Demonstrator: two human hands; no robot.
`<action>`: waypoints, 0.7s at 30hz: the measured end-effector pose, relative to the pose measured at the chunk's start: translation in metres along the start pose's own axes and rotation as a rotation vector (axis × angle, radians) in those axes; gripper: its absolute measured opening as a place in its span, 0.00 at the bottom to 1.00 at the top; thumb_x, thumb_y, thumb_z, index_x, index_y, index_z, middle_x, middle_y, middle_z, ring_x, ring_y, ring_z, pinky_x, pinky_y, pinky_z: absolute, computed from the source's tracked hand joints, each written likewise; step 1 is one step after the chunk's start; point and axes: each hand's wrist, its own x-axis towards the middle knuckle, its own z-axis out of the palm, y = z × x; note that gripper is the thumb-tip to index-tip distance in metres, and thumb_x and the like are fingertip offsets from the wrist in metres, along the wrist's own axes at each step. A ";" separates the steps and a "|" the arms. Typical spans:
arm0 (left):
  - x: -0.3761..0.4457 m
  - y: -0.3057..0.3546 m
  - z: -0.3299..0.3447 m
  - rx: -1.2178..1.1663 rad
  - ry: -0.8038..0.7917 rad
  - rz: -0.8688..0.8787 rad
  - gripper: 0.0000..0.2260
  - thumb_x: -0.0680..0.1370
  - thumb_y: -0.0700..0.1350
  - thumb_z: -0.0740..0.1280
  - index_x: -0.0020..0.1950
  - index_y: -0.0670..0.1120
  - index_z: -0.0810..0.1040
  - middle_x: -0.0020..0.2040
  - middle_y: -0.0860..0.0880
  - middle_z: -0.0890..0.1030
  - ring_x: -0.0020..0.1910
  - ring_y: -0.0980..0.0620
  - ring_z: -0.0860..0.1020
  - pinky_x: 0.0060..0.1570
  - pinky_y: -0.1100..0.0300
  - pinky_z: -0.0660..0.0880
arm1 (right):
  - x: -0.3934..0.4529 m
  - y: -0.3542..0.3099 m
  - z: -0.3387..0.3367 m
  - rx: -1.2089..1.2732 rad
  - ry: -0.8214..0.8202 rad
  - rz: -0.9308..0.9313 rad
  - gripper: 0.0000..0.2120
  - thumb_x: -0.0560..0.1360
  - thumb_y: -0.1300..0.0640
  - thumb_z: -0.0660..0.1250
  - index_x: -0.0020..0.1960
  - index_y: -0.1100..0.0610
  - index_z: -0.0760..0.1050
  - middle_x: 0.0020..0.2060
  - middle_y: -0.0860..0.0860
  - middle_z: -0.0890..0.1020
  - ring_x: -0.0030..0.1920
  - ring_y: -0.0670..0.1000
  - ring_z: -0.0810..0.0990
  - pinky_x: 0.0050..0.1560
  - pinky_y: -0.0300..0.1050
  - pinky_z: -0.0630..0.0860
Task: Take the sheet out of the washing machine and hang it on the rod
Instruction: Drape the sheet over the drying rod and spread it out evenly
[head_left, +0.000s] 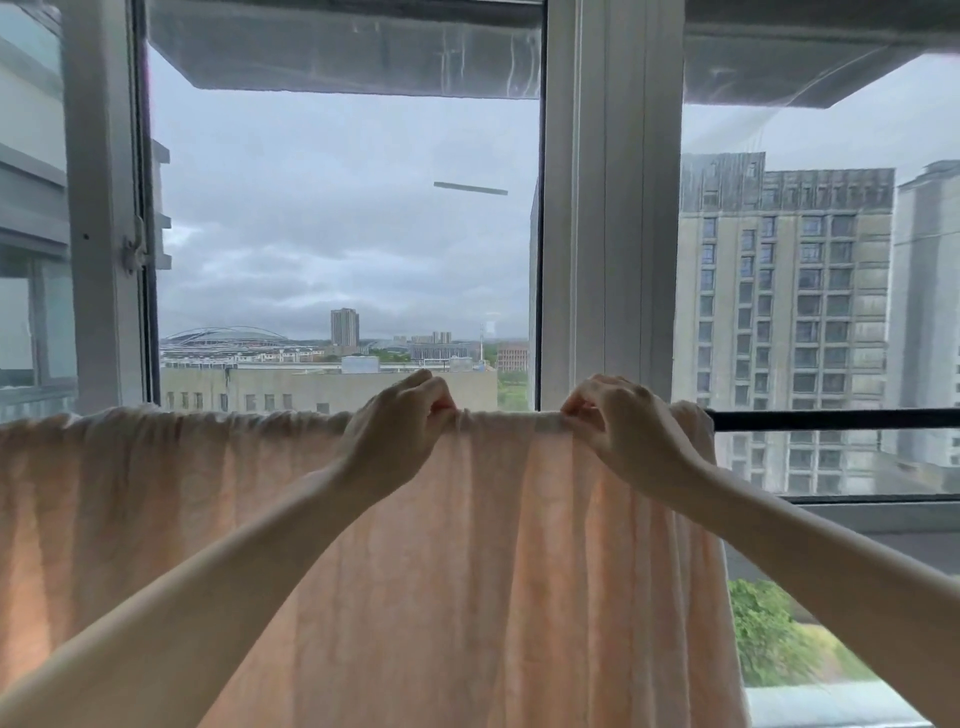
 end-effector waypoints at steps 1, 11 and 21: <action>0.002 -0.002 0.001 0.005 0.000 -0.006 0.04 0.78 0.43 0.66 0.43 0.47 0.77 0.41 0.56 0.74 0.39 0.53 0.76 0.40 0.57 0.74 | 0.005 0.002 0.000 0.031 -0.008 0.024 0.03 0.74 0.58 0.70 0.48 0.54 0.80 0.42 0.47 0.82 0.41 0.47 0.80 0.47 0.50 0.80; 0.022 -0.007 0.006 0.023 0.006 -0.120 0.05 0.79 0.43 0.65 0.48 0.48 0.81 0.47 0.52 0.80 0.43 0.52 0.79 0.40 0.58 0.72 | 0.018 0.042 -0.015 0.005 0.029 0.239 0.04 0.75 0.60 0.69 0.49 0.59 0.80 0.43 0.53 0.84 0.40 0.47 0.80 0.43 0.33 0.72; 0.019 0.041 0.027 -0.183 -0.113 0.155 0.04 0.77 0.45 0.69 0.50 0.48 0.81 0.45 0.58 0.78 0.39 0.63 0.76 0.40 0.70 0.72 | -0.002 0.039 -0.025 0.053 0.051 0.120 0.10 0.78 0.52 0.64 0.53 0.56 0.79 0.49 0.48 0.82 0.51 0.47 0.79 0.49 0.34 0.72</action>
